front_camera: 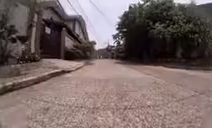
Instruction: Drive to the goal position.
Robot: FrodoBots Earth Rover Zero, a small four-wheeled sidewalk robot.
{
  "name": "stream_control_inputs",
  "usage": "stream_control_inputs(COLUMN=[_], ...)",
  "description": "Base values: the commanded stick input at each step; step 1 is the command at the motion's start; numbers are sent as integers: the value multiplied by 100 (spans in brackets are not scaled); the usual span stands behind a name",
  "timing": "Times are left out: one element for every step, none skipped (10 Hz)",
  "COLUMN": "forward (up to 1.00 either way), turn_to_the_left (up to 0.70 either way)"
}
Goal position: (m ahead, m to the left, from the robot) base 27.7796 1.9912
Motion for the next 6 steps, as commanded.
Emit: stream_control_inputs(forward=[100, 100, 100, 100, 100, 100], turn_to_the_left=[3, 3, 3, 3, 3, 3])
